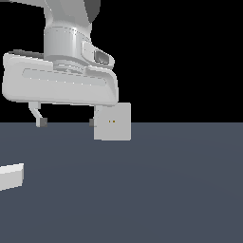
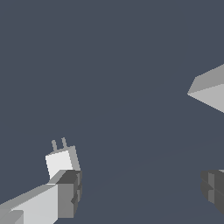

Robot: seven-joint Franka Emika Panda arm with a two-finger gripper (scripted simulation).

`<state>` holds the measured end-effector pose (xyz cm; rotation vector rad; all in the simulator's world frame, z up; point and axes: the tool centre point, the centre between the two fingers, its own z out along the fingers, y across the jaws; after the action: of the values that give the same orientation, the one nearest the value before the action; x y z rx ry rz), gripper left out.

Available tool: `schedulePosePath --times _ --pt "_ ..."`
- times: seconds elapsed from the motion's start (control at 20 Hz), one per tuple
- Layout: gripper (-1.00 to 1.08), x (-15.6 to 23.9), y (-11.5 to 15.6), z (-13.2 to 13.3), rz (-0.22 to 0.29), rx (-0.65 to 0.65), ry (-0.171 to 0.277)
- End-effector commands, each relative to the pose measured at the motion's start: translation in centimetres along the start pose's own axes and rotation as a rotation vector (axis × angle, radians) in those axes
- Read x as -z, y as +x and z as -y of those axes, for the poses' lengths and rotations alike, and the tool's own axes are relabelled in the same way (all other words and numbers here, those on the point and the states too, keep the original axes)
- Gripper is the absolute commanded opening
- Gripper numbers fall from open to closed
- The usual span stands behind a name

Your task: Plug the charger into the wall socket.

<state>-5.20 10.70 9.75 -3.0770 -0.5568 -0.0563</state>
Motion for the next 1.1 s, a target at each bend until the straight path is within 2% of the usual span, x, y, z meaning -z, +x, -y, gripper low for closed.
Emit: schedulePosePath --times 0.0,0.2,0.45,1.05 --pt "1.00 -0.9 -0.4 2.5 -0.017 0.073 0.004" --pt "1.00 -2.1 -1.2 5.5 -0.037 0.160 0.008" --pt "1.00 -3.1 -2.0 7.7 -0.052 0.228 0.011" --pt "1.00 -4.2 -2.4 8.5 -0.056 0.251 0.011"
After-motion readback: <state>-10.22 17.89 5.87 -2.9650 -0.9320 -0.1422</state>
